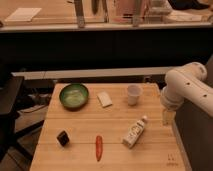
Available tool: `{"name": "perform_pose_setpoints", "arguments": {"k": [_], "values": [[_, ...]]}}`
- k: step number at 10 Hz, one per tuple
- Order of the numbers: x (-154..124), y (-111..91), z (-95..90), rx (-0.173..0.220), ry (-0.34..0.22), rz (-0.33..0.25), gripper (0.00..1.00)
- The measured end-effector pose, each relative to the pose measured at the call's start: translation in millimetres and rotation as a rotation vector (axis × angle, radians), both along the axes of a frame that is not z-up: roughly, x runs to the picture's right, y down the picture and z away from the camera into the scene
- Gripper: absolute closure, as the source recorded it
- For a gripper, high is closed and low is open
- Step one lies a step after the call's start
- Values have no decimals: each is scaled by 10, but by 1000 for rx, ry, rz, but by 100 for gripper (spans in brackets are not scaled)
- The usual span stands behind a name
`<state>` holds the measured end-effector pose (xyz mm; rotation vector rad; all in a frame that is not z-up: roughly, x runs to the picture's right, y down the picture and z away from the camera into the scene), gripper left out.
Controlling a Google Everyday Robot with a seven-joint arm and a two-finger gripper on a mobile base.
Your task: Knock the eraser over
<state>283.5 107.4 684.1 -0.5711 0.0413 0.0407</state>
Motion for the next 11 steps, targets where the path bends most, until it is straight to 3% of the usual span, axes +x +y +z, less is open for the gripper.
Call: {"name": "perform_pose_setpoints", "arguments": {"k": [2, 4, 8, 11], "values": [[-150, 19, -13, -2, -8, -38, 20], [-511, 18, -20, -1, -23, -96, 20], [-774, 56, -32, -4, -43, -161, 20], [-1191, 48, -8, 2, -78, -223, 20]]}}
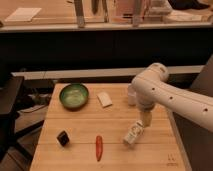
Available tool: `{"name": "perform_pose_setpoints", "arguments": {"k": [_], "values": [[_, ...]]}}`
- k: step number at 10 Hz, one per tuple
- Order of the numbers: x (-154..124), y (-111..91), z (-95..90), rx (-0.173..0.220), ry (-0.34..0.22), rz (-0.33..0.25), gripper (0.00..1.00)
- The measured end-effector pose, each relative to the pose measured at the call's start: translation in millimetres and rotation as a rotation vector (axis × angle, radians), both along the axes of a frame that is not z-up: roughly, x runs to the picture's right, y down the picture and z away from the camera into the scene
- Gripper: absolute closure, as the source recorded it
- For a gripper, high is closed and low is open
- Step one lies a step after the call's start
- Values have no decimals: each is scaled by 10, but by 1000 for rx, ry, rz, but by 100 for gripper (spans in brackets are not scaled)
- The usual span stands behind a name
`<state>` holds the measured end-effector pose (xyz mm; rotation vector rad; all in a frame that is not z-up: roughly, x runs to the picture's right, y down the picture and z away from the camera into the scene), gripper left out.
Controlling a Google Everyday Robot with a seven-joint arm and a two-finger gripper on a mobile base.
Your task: Knock the eraser over
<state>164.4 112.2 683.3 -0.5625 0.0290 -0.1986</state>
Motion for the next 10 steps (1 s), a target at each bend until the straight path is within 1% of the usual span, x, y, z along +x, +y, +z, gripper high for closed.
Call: {"name": "perform_pose_setpoints", "arguments": {"k": [4, 5, 7, 10], "values": [[-266, 57, 22, -5, -37, -67, 20], [-413, 69, 40, -3, -55, -88, 20], [-569, 112, 65, -4, -68, -114, 20], [-878, 159, 116, 1, -114, -169, 20]]}}
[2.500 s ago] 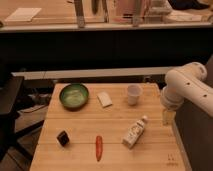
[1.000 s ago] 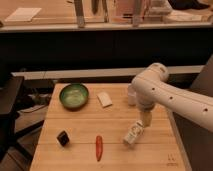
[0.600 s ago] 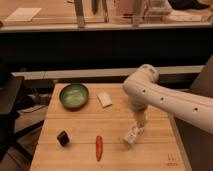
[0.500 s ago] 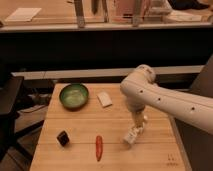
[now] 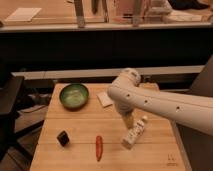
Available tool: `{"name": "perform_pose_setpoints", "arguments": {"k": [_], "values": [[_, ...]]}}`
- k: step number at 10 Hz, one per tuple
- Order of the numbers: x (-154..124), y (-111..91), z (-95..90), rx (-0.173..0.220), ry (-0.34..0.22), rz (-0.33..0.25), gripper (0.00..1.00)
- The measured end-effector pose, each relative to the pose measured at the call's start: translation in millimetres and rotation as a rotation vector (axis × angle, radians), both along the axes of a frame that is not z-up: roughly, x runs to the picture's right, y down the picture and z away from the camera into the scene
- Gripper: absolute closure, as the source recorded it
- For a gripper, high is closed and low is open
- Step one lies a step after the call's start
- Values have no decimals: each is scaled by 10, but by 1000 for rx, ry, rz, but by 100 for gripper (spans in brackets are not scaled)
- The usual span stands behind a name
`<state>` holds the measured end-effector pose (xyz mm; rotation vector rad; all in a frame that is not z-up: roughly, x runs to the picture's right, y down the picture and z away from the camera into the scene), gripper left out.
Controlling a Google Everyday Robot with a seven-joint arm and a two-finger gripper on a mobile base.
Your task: Knock the eraser over
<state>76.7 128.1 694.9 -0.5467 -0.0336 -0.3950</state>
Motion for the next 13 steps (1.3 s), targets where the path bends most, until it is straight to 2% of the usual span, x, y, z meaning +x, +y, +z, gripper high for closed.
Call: {"name": "perform_pose_setpoints", "arguments": {"k": [3, 5, 13], "values": [[-178, 67, 43, -1, -31, -38, 20], [-390, 126, 91, -3, -59, -64, 20], [-815, 318, 193, -10, -117, -135, 20]]}}
